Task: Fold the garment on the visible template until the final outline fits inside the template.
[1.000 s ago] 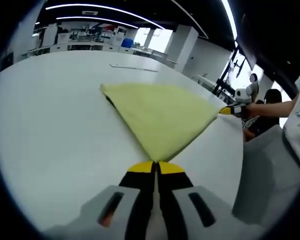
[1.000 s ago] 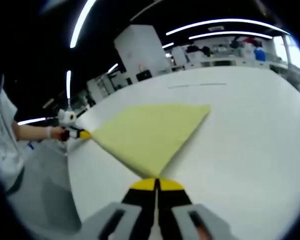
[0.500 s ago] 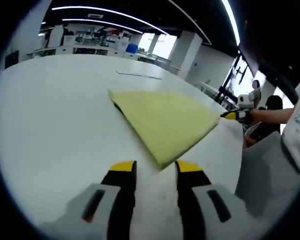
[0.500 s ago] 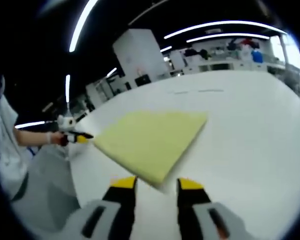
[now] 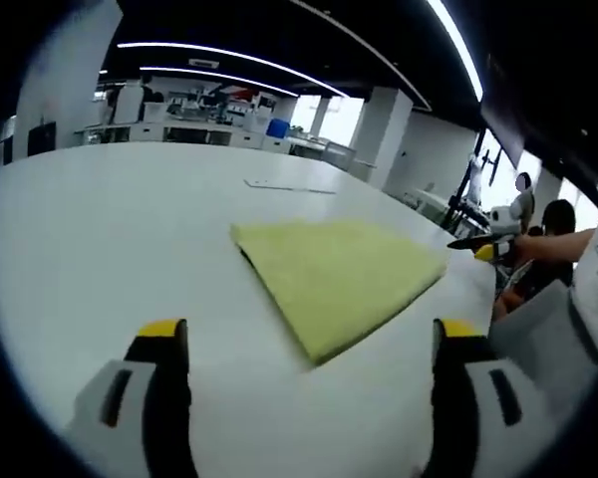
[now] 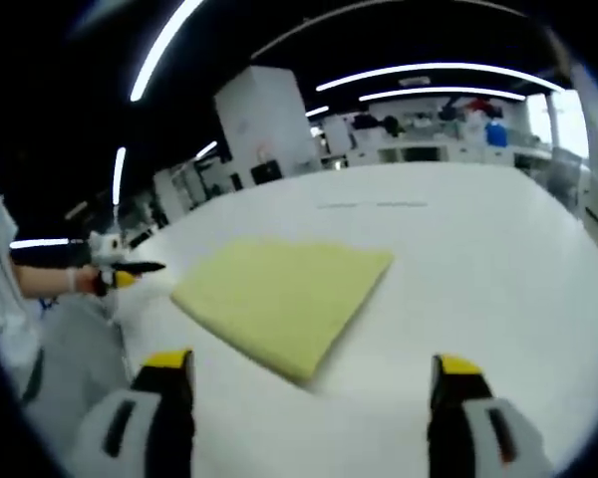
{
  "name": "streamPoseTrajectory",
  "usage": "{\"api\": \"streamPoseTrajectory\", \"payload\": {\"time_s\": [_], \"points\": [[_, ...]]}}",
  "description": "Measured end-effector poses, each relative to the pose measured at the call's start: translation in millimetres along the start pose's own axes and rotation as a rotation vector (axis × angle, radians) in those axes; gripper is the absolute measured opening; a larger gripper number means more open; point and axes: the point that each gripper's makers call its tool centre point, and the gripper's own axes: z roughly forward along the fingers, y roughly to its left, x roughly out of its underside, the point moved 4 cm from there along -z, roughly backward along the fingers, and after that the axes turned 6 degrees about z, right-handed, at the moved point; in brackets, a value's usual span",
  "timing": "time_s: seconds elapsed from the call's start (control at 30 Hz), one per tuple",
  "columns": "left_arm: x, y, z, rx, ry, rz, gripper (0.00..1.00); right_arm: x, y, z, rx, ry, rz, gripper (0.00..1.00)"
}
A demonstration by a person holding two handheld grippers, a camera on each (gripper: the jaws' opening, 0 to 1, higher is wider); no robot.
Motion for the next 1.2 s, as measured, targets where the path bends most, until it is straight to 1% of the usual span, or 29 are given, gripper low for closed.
{"api": "streamPoseTrajectory", "payload": {"time_s": [0.03,0.1,0.2,0.3,0.43,0.57,0.73,0.87,1.0,1.07,1.13,1.2], "points": [[1.5,0.3,0,0.0,0.004,0.004,0.99,0.3,0,-1,0.001,-0.003,0.001,1.0],[2.5,-5.3,-2,0.004,0.008,0.013,0.99,0.8,-1,-3,0.004,-0.007,-0.013,1.0],[1.3,-3.7,-3,0.003,0.005,0.018,0.99,1.9,-5,-6,0.004,-0.016,-0.003,1.0],[-0.1,-8.3,-5,0.002,0.007,0.029,0.99,5.9,-2,-7,0.003,-0.02,0.006,1.0],[-2.5,-17.8,-6,0.013,0.016,0.055,0.99,7.5,5,-8,-0.013,-0.008,-0.023,1.0],[-3.4,-20.8,-6,0.008,0.019,0.058,0.99,6.2,10,-8,-0.029,-0.02,-0.028,1.0],[-4.1,-21.6,-5,0.008,0.012,0.061,0.99,10.2,15,-11,-0.027,-0.005,-0.044,1.0],[-4.3,-23.9,-6,0.004,0.006,0.054,0.99,8.5,17,-14,-0.035,-0.013,-0.041,1.0],[-3.1,-27.1,-7,0.007,0.012,0.057,0.98,12.8,20,-13,-0.048,0.008,-0.048,1.0],[-5.3,-29.9,-8,0.001,0.018,0.055,0.98,13.5,20,-11,-0.05,0.016,-0.052,1.0],[-10.4,-33.6,-9,0.005,0.01,0.056,0.98,11.9,23,-9,-0.056,0.003,-0.041,1.0],[-11.4,-34.0,-10,0.007,0.011,0.059,0.98,11.0,27,-7,-0.066,-0.009,-0.029,1.0]]}}
